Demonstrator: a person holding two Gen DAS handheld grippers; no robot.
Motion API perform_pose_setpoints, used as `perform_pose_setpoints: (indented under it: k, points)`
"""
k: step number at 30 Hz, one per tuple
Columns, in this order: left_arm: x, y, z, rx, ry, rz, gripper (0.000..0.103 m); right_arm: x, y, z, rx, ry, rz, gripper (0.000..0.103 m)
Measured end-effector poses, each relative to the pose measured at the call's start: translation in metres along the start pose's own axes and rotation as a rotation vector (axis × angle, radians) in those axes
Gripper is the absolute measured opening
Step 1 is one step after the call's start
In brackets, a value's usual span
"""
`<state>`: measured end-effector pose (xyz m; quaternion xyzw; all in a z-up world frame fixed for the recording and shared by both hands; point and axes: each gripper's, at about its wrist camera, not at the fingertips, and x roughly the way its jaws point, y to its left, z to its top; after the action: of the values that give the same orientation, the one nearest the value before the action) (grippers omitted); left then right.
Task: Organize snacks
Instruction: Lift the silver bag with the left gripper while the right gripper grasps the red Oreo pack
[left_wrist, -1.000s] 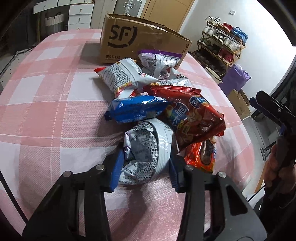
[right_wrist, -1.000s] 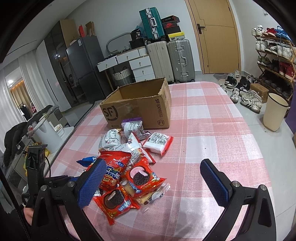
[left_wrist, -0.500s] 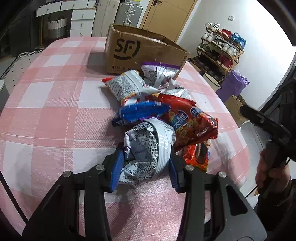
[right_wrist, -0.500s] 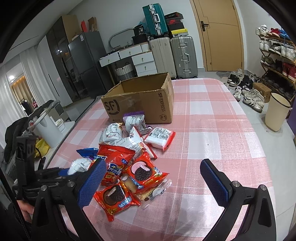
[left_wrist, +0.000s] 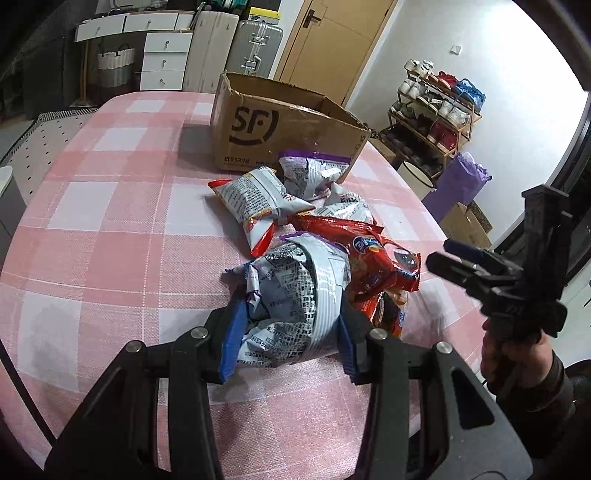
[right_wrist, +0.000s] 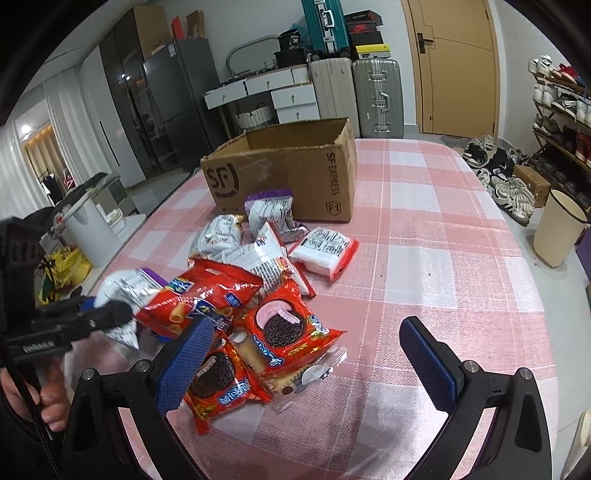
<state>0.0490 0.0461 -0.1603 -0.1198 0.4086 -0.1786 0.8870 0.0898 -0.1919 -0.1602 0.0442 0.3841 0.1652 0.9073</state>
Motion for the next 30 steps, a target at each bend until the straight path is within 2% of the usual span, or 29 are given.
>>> perform_pose_setpoints:
  k: [17, 19, 20, 24, 28, 30]
  points:
    - [-0.007, 0.009, 0.002, -0.014, -0.004, 0.003, 0.041, 0.044, 0.006, -0.001, -0.072, 0.064, 0.021, 0.102]
    - [-0.006, 0.011, 0.002, -0.021, -0.002, 0.002, 0.041, 0.047, 0.008, -0.002, -0.081, 0.068, 0.037, 0.086]
    - [-0.006, 0.012, 0.001, -0.022, 0.0, 0.002, 0.041, 0.049, 0.008, -0.002, -0.084, 0.078, 0.04, 0.082]
    - [-0.005, 0.014, 0.0, -0.026, 0.005, 0.005, 0.041, 0.058, 0.012, -0.005, -0.1, 0.1, 0.033, 0.077]
    - [-0.005, 0.015, -0.001, -0.032, 0.006, 0.004, 0.041, 0.06, 0.011, -0.005, -0.099, 0.11, 0.043, 0.057]
    - [-0.006, 0.016, -0.001, -0.034, 0.005, 0.004, 0.041, 0.061, 0.011, -0.006, -0.102, 0.112, 0.053, 0.052]
